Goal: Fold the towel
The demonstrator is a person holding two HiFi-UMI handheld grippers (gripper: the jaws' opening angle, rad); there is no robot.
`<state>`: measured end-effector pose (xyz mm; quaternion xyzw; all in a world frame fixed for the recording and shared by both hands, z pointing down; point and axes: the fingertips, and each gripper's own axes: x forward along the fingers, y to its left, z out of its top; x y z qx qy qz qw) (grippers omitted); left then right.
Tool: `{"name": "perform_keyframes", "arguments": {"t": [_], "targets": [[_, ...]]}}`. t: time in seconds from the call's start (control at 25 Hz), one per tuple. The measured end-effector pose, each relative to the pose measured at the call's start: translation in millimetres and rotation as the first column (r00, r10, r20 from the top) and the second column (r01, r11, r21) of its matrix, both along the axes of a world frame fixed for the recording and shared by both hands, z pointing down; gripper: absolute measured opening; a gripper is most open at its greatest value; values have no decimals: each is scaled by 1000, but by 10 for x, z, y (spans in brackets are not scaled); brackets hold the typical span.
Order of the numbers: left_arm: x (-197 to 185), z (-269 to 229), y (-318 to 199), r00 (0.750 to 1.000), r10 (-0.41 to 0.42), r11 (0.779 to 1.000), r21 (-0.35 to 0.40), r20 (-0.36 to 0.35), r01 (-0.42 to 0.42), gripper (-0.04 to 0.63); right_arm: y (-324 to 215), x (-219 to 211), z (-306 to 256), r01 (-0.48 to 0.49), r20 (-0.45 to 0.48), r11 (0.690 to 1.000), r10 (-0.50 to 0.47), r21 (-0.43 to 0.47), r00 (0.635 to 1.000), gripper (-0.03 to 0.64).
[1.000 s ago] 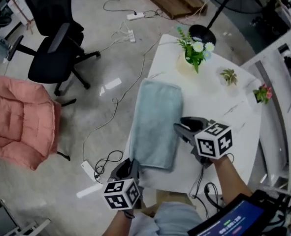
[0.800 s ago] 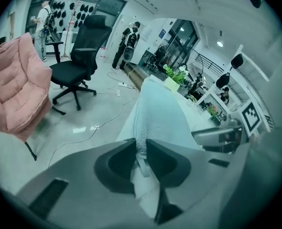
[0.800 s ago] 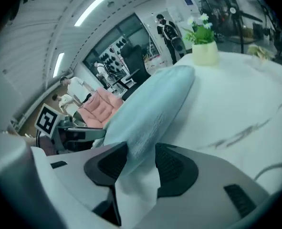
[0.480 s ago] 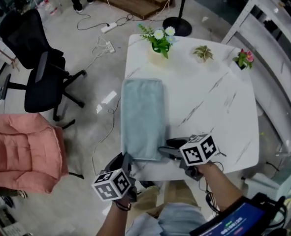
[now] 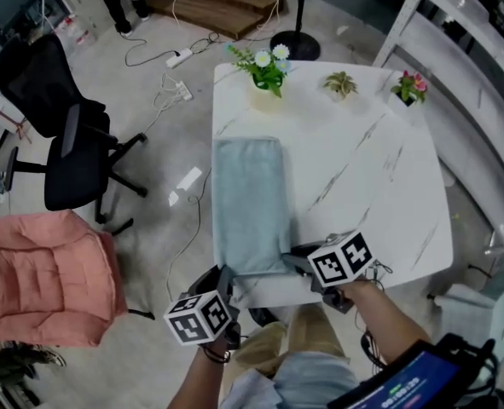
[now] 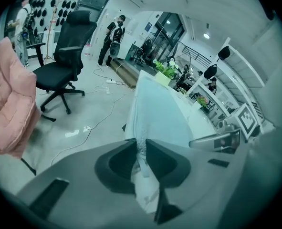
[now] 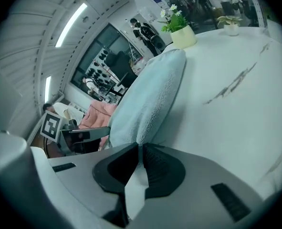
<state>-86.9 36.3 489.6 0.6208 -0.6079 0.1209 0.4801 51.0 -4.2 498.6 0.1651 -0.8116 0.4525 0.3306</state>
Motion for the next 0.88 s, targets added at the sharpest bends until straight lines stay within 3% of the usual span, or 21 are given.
{"name": "perform_keyframes", "arguments": {"t": [0.44, 0.68, 0.76, 0.88], "targets": [[316, -13, 543, 998, 52, 999, -14, -32, -53, 63, 551, 310, 11, -50, -22, 998, 49, -28, 999, 49], [370, -29, 601, 997, 68, 998, 6, -25, -67, 64, 615, 320, 33, -59, -21, 998, 60, 11, 998, 58], [386, -95, 586, 997, 66, 998, 25, -49, -64, 101, 586, 352, 18, -45, -28, 998, 46, 35, 999, 102], [413, -230, 676, 996, 57, 998, 29, -62, -55, 188, 551, 503, -99, -16, -30, 998, 18, 56, 999, 267]]}}
